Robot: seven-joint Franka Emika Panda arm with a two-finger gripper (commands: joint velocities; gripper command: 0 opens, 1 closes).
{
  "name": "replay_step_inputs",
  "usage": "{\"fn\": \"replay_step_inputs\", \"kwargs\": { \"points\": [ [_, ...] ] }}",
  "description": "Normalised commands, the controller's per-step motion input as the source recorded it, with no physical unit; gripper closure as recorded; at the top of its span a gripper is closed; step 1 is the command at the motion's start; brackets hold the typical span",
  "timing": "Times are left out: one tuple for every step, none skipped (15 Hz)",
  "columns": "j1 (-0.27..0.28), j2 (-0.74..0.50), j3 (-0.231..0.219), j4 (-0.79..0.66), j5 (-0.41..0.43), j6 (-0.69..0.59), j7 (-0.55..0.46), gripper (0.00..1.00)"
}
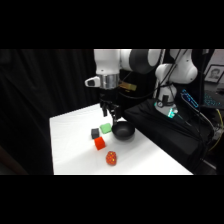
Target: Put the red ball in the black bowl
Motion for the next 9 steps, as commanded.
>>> {"fn": "replay_step_inputs", "kwargs": {
  "points": [
    [0.046,0.31,0.025,0.25,-0.049,0.21,0.09,0.0],
    [0.045,0.32,0.022,0.25,-0.059,0.19,0.09,0.0],
    [0.046,0.35,0.023,0.28,-0.05,0.19,0.08,0.0],
    [0.043,0.35,0.022,0.28,-0.037,0.19,0.07,0.0],
    [0.039,0.36,0.02,0.29,-0.032,0.19,0.06,0.0],
    [0.036,0.37,0.023,0.3,-0.019,0.17,0.04,0.0],
    [0.037,0.36,0.023,0.32,-0.023,0.14,0.04,0.0],
    [0.04,0.36,0.026,0.32,-0.014,0.11,0.05,0.0],
    [0.046,0.34,0.025,0.31,-0.022,0.1,0.07,0.0]
  ]
}}
